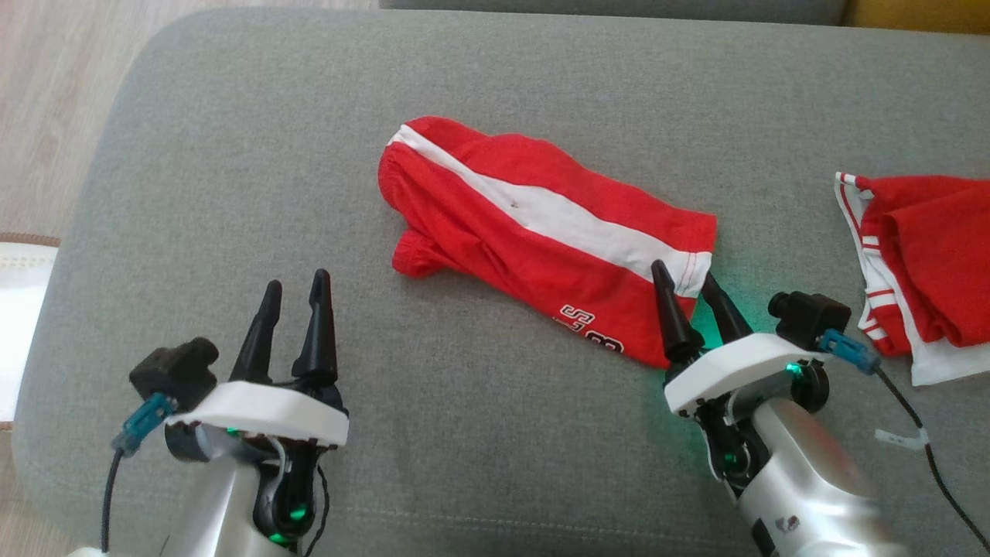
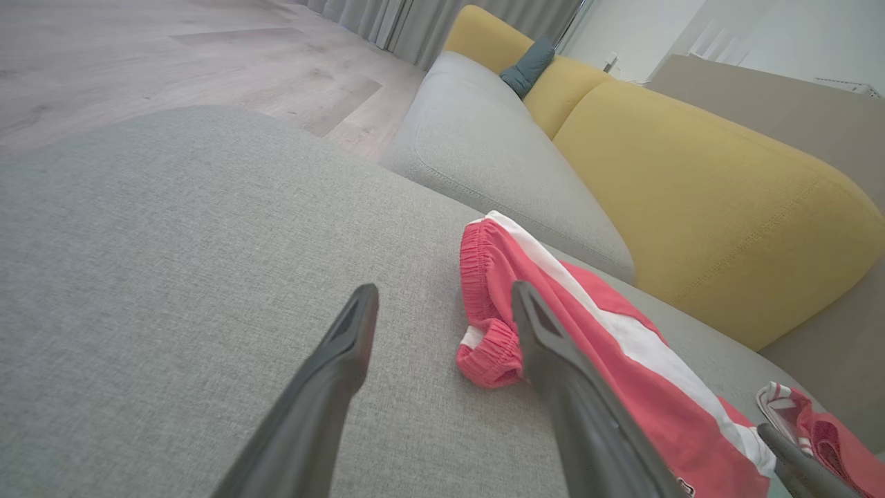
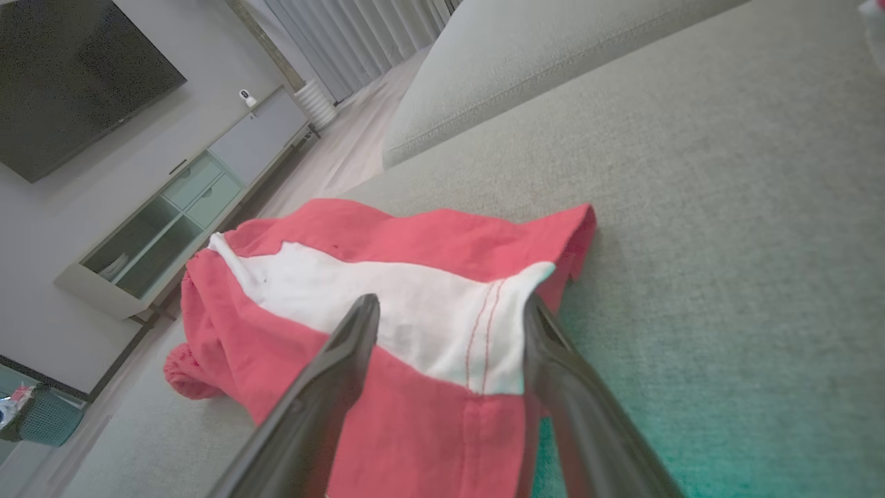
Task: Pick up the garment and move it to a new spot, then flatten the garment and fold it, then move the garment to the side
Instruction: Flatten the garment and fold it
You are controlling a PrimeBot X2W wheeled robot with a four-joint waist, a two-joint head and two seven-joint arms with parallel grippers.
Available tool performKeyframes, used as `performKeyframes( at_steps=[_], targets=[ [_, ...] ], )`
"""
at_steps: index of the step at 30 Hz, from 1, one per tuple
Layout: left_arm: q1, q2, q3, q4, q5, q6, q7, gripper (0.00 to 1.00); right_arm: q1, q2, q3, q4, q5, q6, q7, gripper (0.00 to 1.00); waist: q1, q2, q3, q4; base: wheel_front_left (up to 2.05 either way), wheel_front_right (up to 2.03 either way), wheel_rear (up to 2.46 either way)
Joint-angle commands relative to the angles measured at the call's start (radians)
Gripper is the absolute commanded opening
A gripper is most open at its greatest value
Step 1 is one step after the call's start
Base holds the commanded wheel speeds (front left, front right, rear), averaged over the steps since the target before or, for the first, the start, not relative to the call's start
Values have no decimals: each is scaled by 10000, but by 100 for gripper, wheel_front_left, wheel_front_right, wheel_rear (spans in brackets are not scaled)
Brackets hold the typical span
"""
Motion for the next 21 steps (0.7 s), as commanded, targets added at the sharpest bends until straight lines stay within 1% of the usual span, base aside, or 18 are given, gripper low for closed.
performKeyframes(
  at_steps=[1,13,14,15,21],
  targets=[
    [-425,68,235,-286,-42,39,-122,100,-306,153,159,-181,37,-7,27,100,0,0,15,20,0,0,0],
    [-441,68,265,-269,-21,63,-122,100,-707,153,303,126,382,-7,51,100,0,0,85,80,0,0,0],
    [-436,68,260,-265,-20,62,-122,100,-732,153,331,118,402,-7,38,35,0,0,78,76,0,0,0],
    [-432,68,259,-262,-20,61,-122,100,-757,153,349,106,389,-7,21,0,0,0,70,70,0,0,0],
    [-395,68,366,-256,21,76,-122,100,-660,153,425,-288,327,-7,-48,0,0,0,-71,-73,0,0,0]
  ],
)
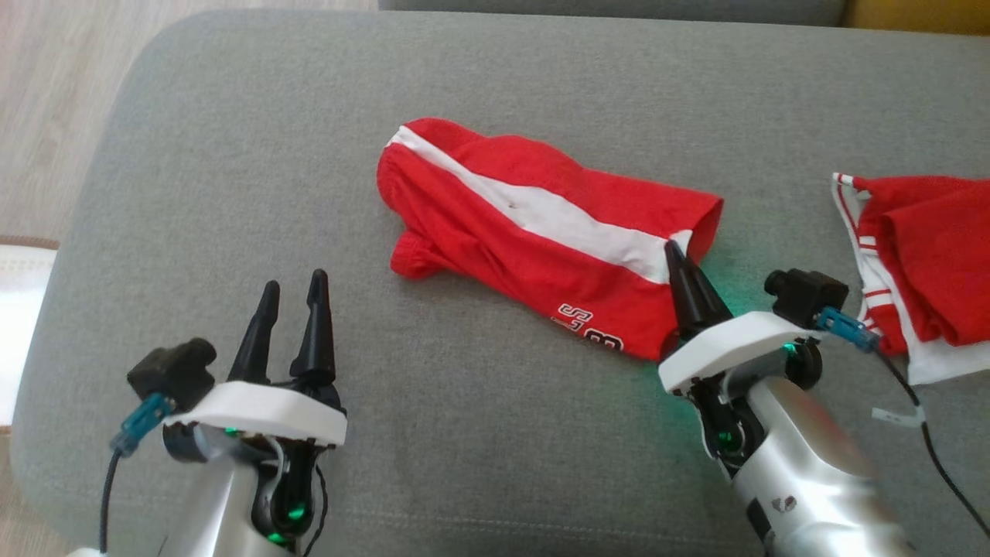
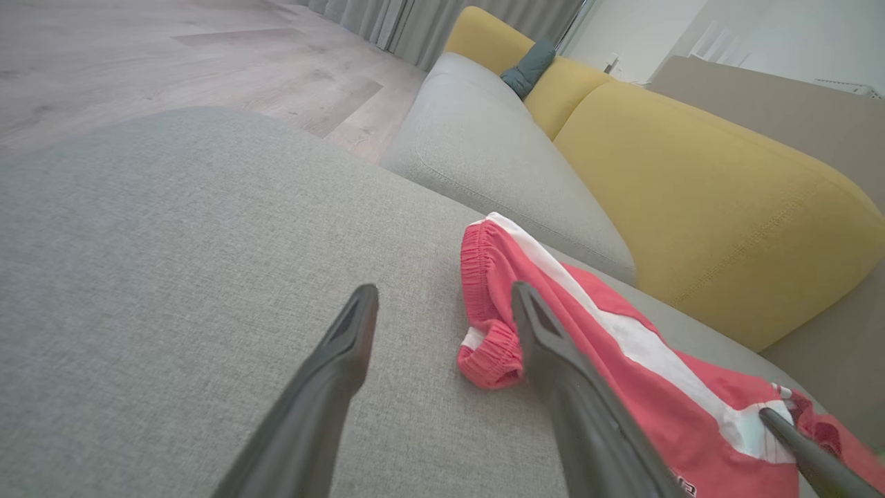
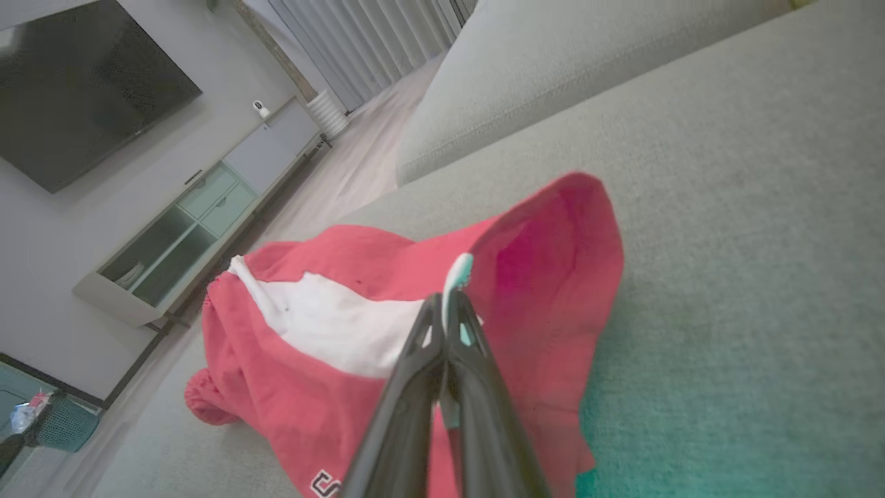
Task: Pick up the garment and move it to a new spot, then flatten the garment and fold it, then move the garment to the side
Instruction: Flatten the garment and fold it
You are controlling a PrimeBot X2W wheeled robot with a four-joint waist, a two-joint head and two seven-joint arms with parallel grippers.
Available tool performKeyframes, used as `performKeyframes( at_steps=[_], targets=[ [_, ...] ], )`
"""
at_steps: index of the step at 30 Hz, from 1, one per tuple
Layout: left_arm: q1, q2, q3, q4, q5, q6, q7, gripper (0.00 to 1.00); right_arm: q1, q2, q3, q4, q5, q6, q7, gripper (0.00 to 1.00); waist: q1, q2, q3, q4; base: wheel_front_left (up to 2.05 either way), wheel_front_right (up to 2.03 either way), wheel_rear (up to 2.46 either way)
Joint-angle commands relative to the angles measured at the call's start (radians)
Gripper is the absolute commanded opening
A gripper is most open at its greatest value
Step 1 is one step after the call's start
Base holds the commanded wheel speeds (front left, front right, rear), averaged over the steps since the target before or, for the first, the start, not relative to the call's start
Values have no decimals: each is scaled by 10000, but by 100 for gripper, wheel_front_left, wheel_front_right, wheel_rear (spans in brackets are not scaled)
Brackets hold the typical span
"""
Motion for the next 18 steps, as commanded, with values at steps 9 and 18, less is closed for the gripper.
performKeyframes(
  at_steps=[9,18],
  targets=[
    [-454,124,615,-282,257,-25,-122,100,859,-31,648,-1855,-868,-7,660,0,0,0,-306,-653,0,0,0],
    [-1155,696,481,-17,225,-229,662,100,2295,-1380,941,-4282,-1013,-7,2382,0,0,0,-379,-1355,0,0,0]
  ],
)
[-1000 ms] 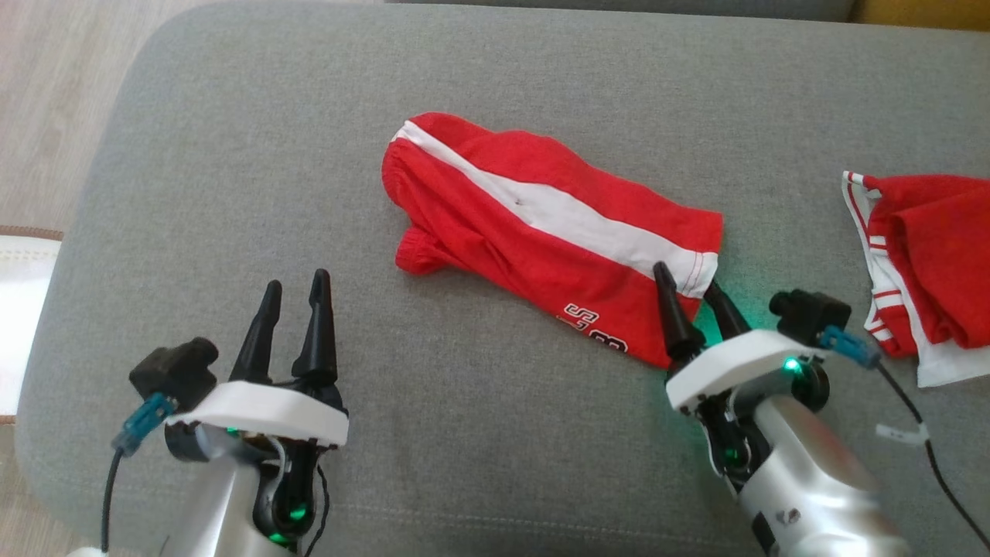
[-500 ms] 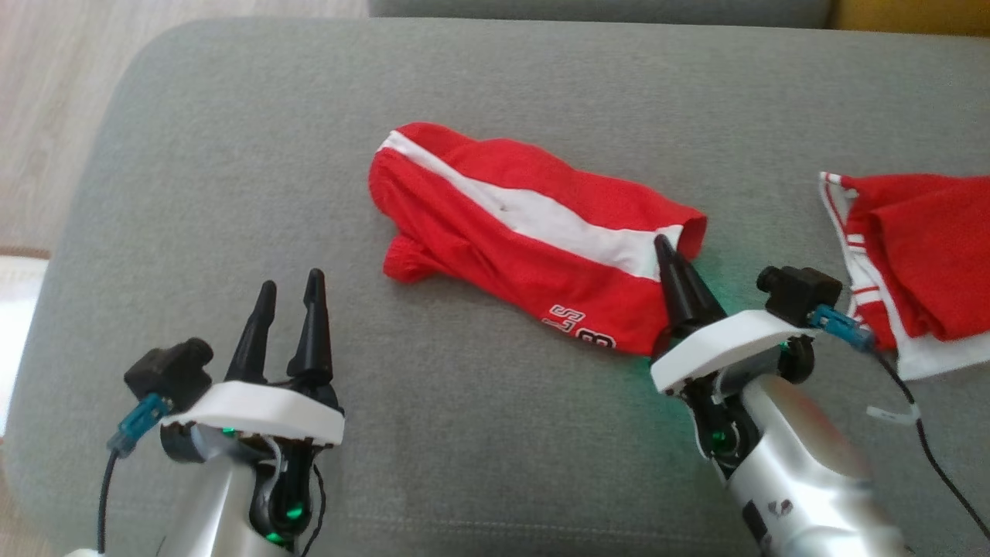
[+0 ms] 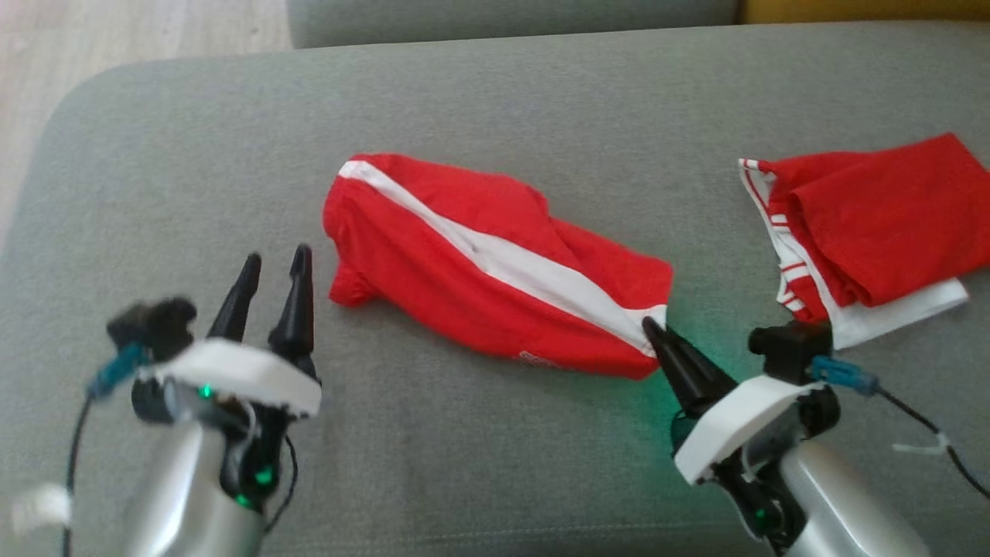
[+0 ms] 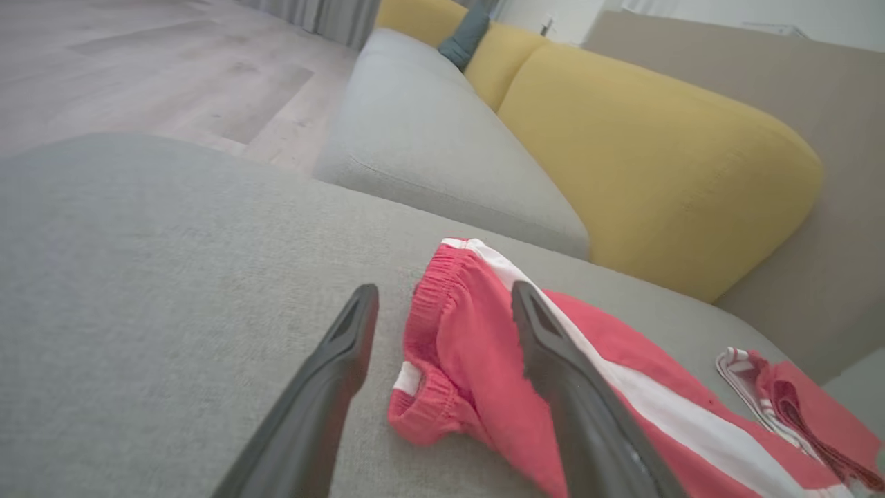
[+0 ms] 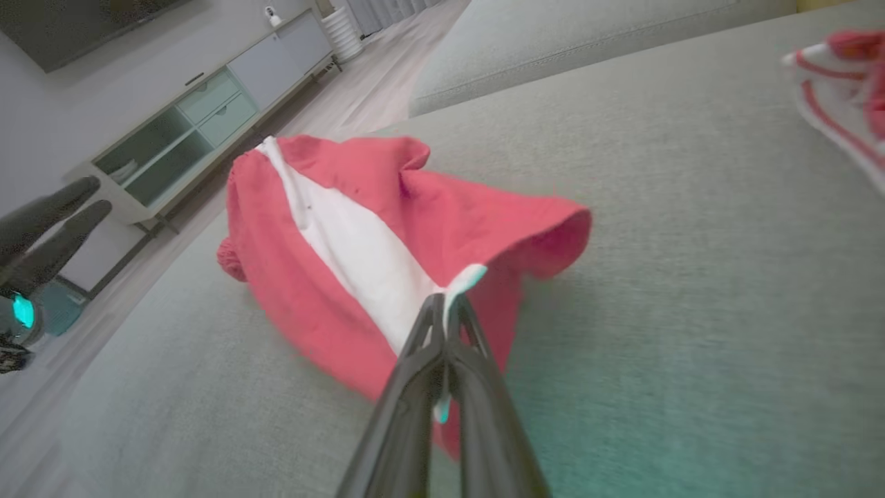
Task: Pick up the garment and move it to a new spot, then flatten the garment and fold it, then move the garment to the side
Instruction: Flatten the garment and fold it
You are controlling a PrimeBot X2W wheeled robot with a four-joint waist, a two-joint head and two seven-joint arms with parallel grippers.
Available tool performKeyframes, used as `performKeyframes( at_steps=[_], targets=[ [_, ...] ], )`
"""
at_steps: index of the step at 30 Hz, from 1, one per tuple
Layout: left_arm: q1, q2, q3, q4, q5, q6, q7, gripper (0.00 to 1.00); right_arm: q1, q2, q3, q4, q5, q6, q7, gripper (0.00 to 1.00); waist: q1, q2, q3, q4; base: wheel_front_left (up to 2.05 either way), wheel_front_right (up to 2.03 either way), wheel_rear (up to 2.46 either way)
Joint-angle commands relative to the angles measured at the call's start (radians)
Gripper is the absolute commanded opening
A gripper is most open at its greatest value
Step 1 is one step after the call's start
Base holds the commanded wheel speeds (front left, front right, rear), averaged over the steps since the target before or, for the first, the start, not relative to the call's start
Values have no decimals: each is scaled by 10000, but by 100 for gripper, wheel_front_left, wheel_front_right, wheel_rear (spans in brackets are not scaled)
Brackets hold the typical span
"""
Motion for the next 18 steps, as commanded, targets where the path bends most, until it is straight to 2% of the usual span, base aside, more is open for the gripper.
performKeyframes(
  at_steps=[1,5,10,11,14,18],
  targets=[
    [-795,368,171,-254,-121,-77,434,100,-39,-135,43,-562,-34,-7,89,0,0,0,41,-152,0,0,0],
    [-1856,673,70,-83,-1108,-276,2328,100,26,-260,-94,-1002,-164,-7,301,0,0,0,178,-287,0,0,0],
    [-3571,1300,92,437,-2068,-323,4877,100,-146,-211,67,-1138,-325,-7,505,0,0,0,381,-513,0,0,0],
    [-4163,1570,34,753,-2199,-272,5776,100,-204,-208,97,-1053,-370,-7,510,0,0,0,462,-602,0,0,0],
    [-4845,1867,-70,1250,-2454,-191,7112,100,-341,-232,217,-891,-477,-7,471,0,0,0,562,-743,0,0,0],
    [-5548,2061,-88,1901,-2795,159,8564,100,-581,-205,390,-748,-494,-7,394,0,0,0,690,-896,0,0,0]
  ],
)
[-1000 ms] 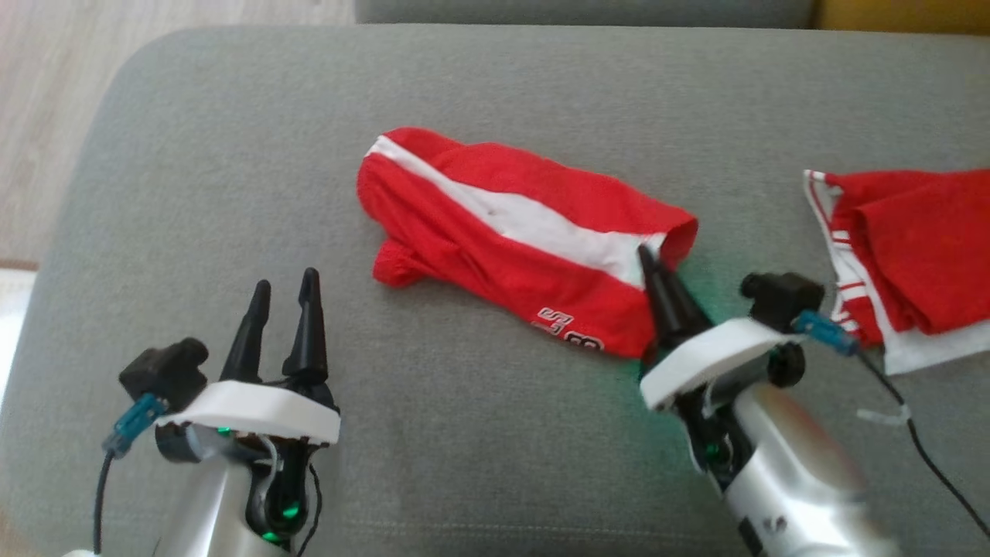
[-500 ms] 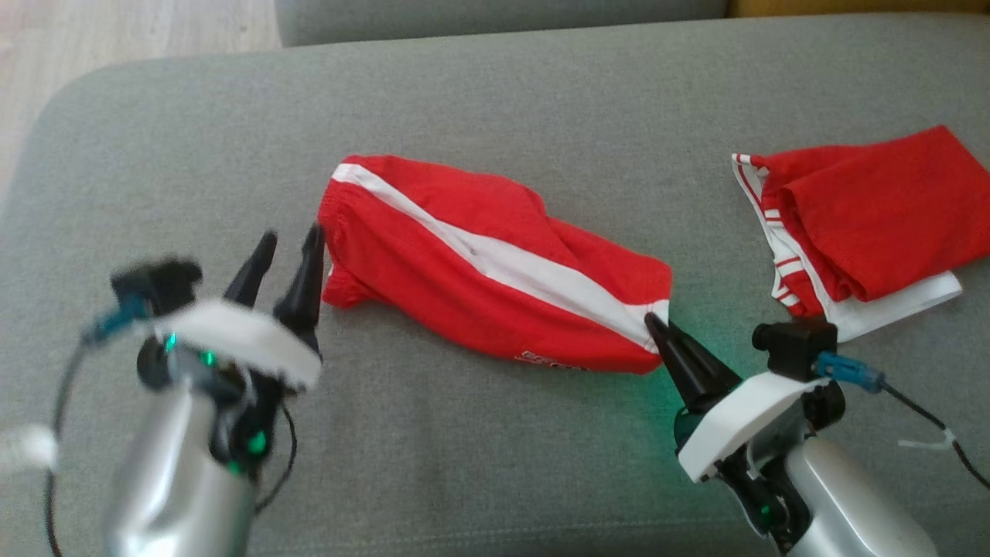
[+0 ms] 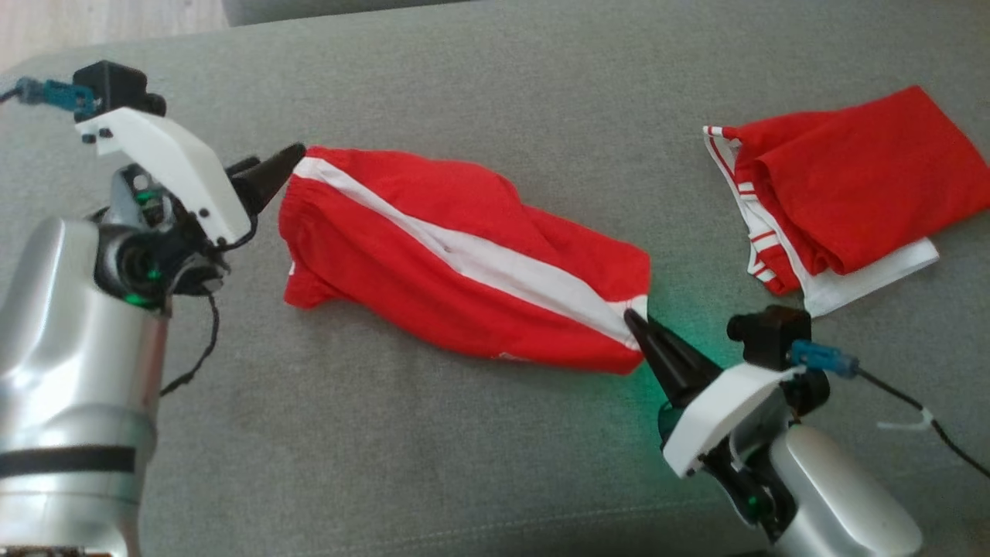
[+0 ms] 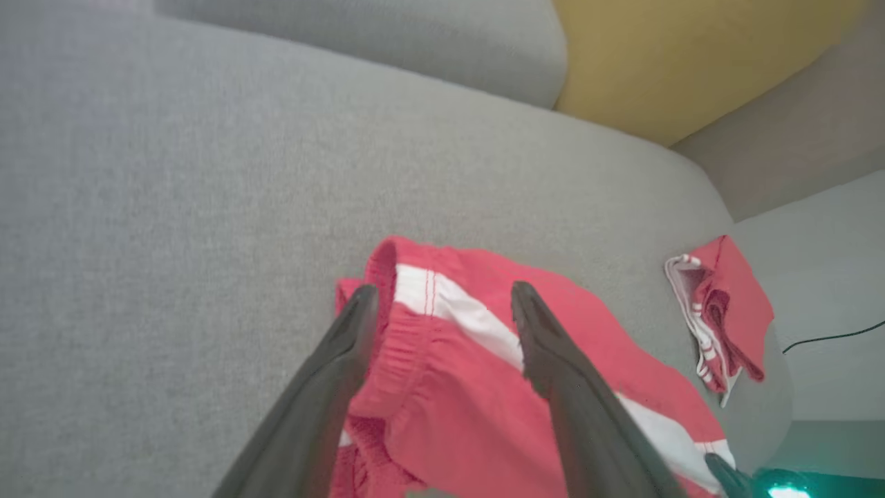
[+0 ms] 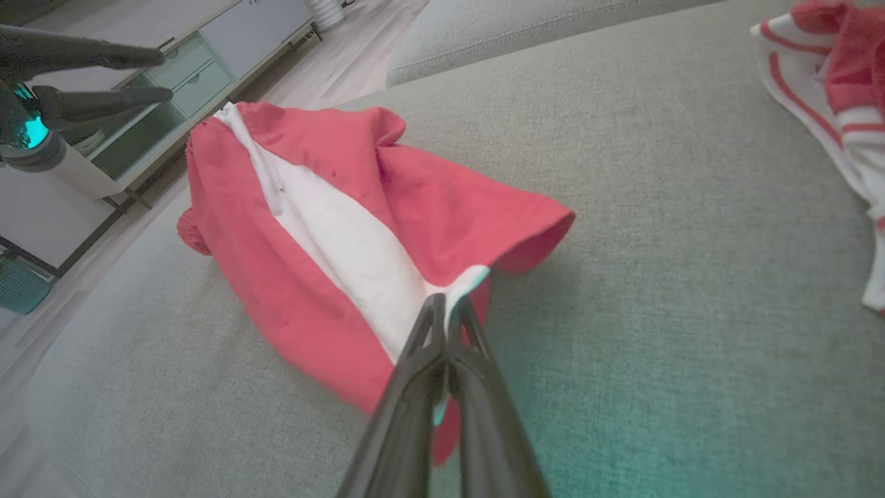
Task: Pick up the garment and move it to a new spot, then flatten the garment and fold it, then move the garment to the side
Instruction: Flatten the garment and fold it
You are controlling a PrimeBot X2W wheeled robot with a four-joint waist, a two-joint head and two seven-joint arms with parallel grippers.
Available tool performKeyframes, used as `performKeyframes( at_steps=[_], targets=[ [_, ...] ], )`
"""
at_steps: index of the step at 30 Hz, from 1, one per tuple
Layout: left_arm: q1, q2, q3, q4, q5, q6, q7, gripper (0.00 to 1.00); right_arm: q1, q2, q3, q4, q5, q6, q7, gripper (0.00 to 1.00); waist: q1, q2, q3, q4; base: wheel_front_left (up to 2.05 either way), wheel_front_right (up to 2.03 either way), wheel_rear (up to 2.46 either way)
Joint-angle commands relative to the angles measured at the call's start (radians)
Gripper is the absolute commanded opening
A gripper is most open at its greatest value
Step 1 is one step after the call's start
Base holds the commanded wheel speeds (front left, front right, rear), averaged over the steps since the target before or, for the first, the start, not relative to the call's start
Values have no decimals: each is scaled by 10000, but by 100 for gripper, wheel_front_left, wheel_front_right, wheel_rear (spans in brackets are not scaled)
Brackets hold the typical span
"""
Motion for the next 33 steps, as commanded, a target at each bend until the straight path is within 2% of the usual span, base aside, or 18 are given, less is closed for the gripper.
performKeyframes(
  at_steps=[1,4,8,20,29,30,32,33],
  targets=[
    [-770,549,188,-114,-74,125,521,100,-440,14,177,-249,-41,-7,-145,0,0,0,87,-95,0,0,0],
    [-1092,734,-76,196,12,228,1321,100,-619,22,264,-200,-18,-7,-208,0,0,0,201,-174,0,0,0],
    [-1382,844,-270,457,89,257,1783,100,-787,19,387,-132,-3,-7,-287,0,0,0,338,-270,0,0,0],
    [-1908,901,-298,1109,58,357,1925,100,-1046,39,685,97,40,-7,-458,0,0,0,601,-513,0,0,0],
    [-2313,832,-416,1472,33,260,1964,100,-1268,19,720,226,46,-7,-537,0,0,0,834,-591,0,0,0],
    [-2350,820,-431,1509,25,244,1978,91,-1286,19,720,236,43,-7,-542,0,0,0,851,-590,0,0,0],
    [-2412,788,-451,1590,-12,202,2000,0,-1314,21,719,256,42,-7,-550,0,0,0,876,-589,0,0,0],
    [-2444,777,-456,1625,-31,175,1992,0,-1326,22,716,266,43,-7,-555,0,0,0,887,-587,0,0,0]
  ],
)
